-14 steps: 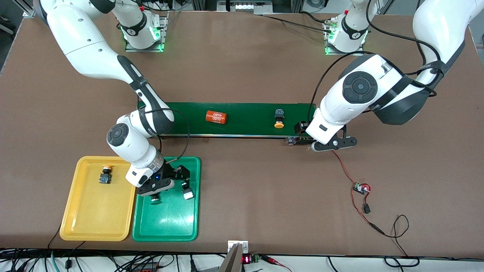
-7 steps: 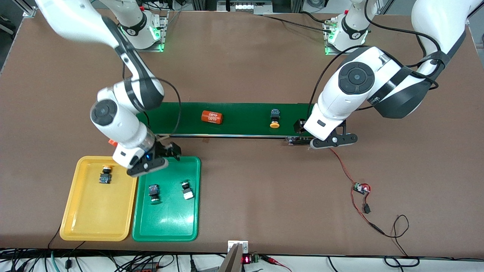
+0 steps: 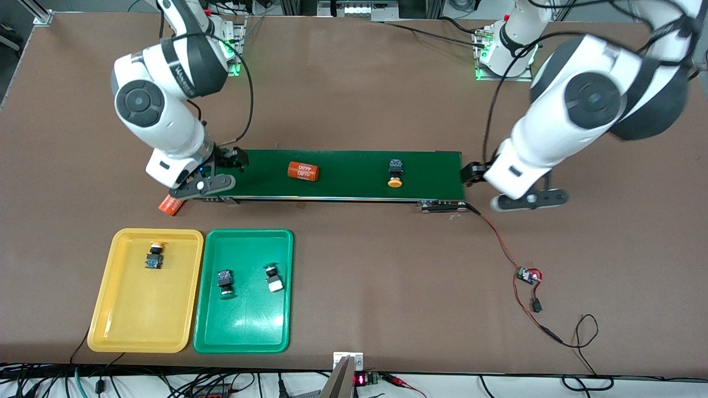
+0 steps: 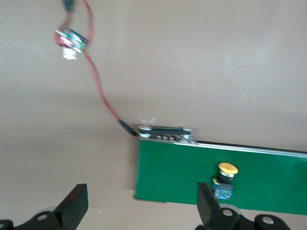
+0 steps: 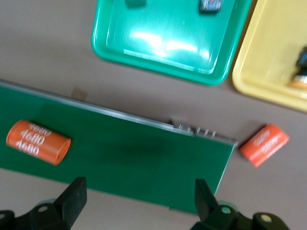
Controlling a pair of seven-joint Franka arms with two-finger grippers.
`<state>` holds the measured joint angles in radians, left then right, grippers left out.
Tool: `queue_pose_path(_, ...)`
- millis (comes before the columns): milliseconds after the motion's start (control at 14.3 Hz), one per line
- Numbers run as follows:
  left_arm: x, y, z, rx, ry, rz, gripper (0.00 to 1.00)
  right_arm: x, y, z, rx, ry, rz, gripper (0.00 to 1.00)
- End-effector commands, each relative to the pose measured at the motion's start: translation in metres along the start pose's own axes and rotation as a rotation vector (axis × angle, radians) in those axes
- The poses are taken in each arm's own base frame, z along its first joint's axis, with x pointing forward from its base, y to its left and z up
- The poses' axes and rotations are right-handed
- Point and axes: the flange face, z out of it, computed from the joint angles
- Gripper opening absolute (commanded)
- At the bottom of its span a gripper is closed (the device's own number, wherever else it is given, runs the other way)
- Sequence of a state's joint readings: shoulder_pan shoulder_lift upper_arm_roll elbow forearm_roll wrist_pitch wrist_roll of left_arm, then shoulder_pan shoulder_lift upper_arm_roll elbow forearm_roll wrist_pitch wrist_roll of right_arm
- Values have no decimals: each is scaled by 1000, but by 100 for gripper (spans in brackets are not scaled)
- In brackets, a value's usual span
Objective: Sort buttons by color to trays
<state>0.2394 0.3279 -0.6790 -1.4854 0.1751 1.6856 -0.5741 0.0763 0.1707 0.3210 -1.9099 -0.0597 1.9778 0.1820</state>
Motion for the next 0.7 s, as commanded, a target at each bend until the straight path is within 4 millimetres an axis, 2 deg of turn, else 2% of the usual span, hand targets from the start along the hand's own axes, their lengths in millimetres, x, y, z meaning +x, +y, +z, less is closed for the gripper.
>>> queue_pose_path(0,-4,-39,-26,44,19,-30,100,-46,1,3,-17,-25,32,100)
queue_pose_path(210,3,-99,-40,73,-13,-138,100,-78,-2,11,19,-57,67,100)
queue_pose_path(280,7,-121,-44,28,-34,-161,100,-87,-3,15,20,-62,71,100)
queue_pose_path(420,11,-166,-51,-17,-38,-107,100,-96,-13,24,46,-83,75,100)
queue_pose_path(490,12,-188,-56,-14,-26,-24,100,-99,-24,33,68,-88,120,100)
queue_pose_path(561,12,-200,-61,-13,-18,53,100,-101,-37,39,69,-68,148,100)
queue_pose_path(631,9,-216,-68,-12,-5,70,100,-104,-60,49,72,-43,161,100)
